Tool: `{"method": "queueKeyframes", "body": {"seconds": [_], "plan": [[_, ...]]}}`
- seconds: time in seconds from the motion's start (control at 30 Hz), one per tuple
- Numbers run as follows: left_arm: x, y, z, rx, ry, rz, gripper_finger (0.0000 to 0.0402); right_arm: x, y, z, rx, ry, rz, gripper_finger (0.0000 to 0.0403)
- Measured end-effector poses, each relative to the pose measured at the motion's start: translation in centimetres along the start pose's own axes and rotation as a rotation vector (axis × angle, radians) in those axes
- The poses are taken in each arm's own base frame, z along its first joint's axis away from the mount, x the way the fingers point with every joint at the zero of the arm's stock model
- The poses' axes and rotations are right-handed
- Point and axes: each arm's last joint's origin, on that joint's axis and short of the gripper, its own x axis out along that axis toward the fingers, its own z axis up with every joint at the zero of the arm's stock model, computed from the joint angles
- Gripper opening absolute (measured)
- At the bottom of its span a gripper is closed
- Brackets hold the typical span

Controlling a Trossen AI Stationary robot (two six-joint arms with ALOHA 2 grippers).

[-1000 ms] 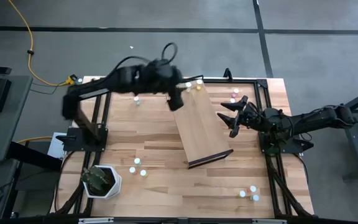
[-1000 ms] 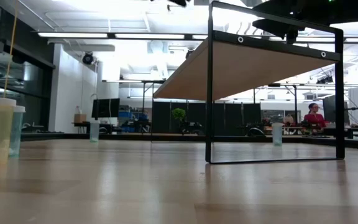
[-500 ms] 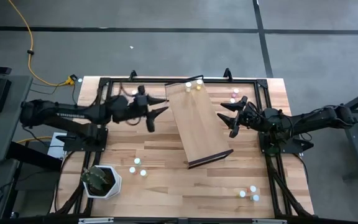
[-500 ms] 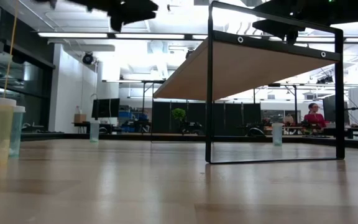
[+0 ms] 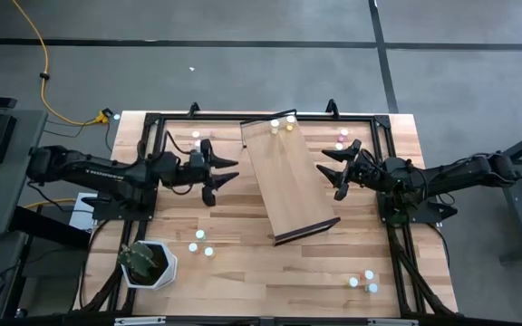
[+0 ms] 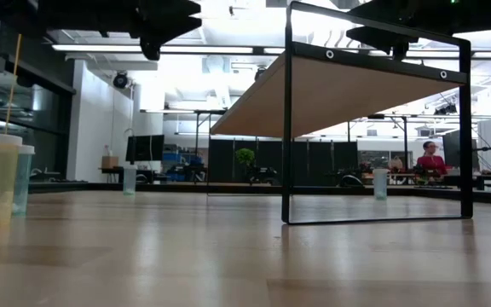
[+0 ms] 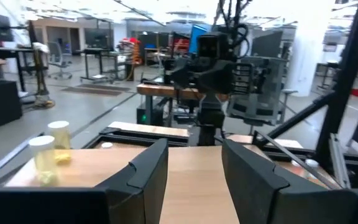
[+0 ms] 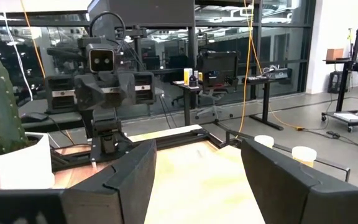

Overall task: Pick and place medicine bottles onto shelf by color
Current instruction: Put the yellow pill bottle on the shelf aligned with the other yellow pill bottles

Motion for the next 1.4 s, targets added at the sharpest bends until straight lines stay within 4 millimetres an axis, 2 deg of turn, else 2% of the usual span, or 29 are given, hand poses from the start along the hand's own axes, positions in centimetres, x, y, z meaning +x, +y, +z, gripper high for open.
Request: {"method": "queueKeyframes", "body": {"seconds": [0.87,0.97,1.07,1.13,1.27,1.4], "plan": [[-0.1,-0.2,0.2,-0.013,-0.016,-0.012,0.0142,0.0,0.1,0.0,0.010,0.000,0.015,0.0229],[-0.1,-0.2,0.2,-0.015,-0.016,-0.012,0.0142,0.0,0.3,0.1,0.060,0.000,0.088,0.0229],[-0.1,-0.2,0.2,-0.013,-0.015,-0.012,0.0142,0.1,1.4,1.3,0.130,0.021,0.231,0.0229],[-0.1,-0.2,0.1,-0.012,-0.012,-0.012,0.0142,0.1,2.5,2.2,0.123,0.120,0.251,0.0229],[-0.1,-0.2,0.0,-0.011,-0.002,-0.011,0.0142,-0.4,5.0,3.5,0.072,0.456,0.163,0.0229],[0.0,-0.2,0.0,-0.010,0.007,-0.010,0.0142,-1.5,8.1,4.6,0.116,0.773,0.160,0.0229]]}}
